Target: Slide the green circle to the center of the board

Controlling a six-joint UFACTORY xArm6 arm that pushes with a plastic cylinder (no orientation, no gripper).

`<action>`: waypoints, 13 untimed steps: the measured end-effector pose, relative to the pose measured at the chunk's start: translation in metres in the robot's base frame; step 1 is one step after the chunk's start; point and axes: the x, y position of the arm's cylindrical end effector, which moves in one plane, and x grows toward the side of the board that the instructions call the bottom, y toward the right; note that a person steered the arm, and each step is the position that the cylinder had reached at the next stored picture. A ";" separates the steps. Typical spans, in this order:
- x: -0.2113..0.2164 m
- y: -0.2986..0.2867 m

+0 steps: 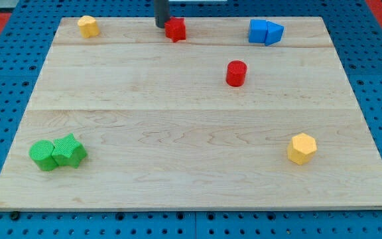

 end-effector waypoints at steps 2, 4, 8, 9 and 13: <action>0.040 -0.054; 0.060 -0.053; 0.193 -0.224; 0.230 -0.253; 0.401 -0.177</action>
